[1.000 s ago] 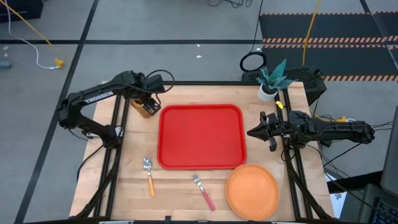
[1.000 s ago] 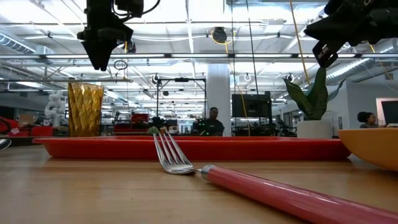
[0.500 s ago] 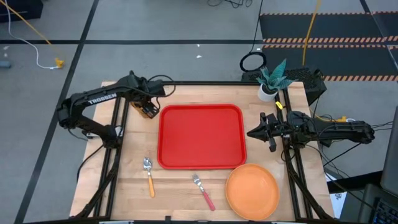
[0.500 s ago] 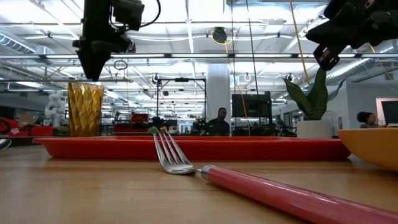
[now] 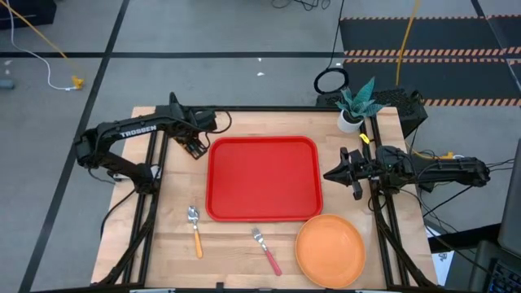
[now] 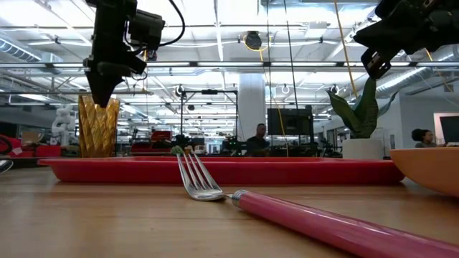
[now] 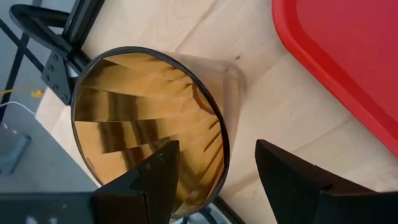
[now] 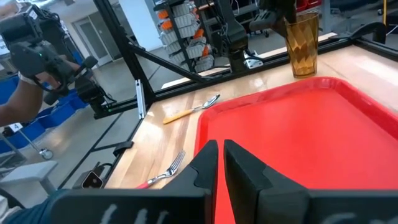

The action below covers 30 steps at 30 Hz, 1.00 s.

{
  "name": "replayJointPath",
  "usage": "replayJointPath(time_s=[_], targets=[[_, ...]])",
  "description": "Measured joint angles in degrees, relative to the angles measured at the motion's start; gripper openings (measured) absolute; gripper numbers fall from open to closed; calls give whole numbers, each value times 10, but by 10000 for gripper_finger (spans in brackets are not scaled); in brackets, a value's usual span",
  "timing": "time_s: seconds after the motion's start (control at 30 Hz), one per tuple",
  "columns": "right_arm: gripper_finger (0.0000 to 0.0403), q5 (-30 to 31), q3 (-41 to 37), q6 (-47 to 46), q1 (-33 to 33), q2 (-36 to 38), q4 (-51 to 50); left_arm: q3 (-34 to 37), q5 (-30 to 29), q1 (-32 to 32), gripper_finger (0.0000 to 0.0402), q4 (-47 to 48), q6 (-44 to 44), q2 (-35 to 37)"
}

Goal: Pick and place plate/cup/fork/spoon on tray
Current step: Put the brown cup to the top left of the red tray

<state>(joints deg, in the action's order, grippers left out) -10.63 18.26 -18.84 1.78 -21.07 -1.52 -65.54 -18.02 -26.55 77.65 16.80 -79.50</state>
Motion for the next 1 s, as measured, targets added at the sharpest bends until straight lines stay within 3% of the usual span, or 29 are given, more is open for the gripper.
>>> replayJointPath(time_s=[0.13,0.5,1.0], targets=[[18,0,0,2,0,0,0,0,0,2,186,0,-7,0],[18,0,0,3,0,0,0,0,21,2,17,2,-21,0],[18,1,0,25,0,0,8,-3,33,54,17,52,-16,0]])
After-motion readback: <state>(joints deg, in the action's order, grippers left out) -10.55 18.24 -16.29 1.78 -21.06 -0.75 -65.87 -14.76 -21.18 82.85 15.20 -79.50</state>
